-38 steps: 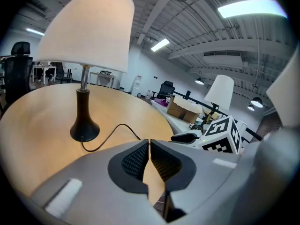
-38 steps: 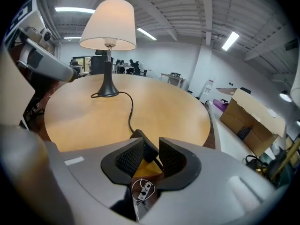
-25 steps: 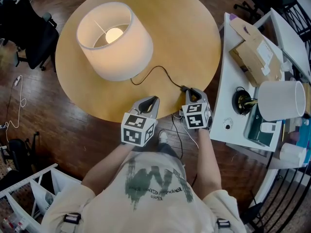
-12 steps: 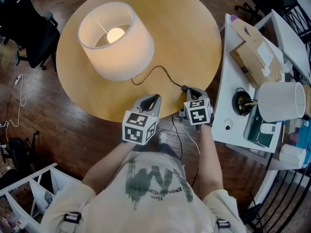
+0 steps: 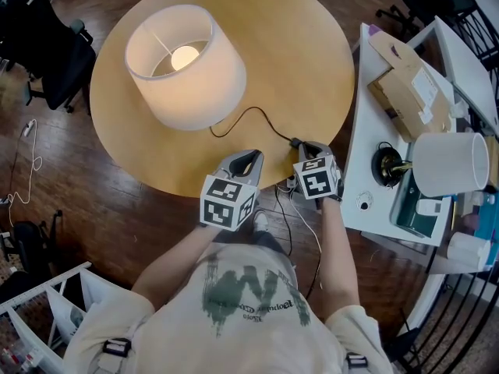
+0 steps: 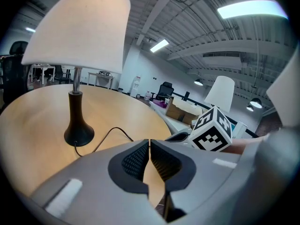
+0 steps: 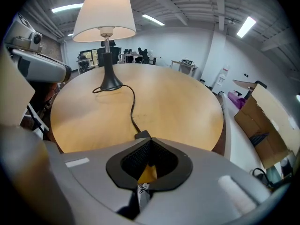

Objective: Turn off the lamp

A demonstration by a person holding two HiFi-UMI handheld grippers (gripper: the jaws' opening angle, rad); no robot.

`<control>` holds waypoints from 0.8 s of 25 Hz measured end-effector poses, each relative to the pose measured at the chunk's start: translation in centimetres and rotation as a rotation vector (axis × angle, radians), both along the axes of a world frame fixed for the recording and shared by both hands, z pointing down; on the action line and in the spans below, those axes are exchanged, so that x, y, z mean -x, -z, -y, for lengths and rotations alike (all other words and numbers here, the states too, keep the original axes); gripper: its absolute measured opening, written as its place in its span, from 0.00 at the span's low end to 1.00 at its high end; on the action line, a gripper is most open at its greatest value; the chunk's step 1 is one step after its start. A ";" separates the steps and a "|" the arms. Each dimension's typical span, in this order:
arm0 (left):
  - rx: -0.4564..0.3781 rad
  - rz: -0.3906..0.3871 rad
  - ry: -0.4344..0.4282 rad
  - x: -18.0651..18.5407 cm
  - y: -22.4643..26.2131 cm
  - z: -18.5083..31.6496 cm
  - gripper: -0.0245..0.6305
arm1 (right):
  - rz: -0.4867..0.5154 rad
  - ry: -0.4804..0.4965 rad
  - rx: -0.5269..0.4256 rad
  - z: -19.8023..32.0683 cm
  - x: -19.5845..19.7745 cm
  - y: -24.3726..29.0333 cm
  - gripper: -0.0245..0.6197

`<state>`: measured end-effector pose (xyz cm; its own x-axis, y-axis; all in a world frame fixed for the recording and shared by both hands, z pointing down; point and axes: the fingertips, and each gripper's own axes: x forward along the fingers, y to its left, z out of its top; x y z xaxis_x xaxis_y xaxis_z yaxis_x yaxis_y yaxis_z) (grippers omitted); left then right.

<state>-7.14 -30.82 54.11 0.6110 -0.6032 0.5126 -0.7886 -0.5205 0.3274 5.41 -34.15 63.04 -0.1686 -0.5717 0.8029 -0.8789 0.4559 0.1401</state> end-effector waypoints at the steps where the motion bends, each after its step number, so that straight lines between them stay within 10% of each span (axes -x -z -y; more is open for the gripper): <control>1: 0.002 0.001 0.000 0.1 -0.1 -0.1 0.03 | -0.011 0.010 0.002 0.0 0.1 0.0 0.04; 20: 0.017 0.000 0.016 0.6 -0.8 -0.2 0.03 | -0.198 0.209 0.136 0.1 0.8 -0.6 0.03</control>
<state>-7.74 -30.63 54.91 0.6010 -0.6042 0.5232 -0.7970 -0.5018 0.3360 4.64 -34.24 63.62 -0.1043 -0.4266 0.8984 -0.7262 0.6499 0.2243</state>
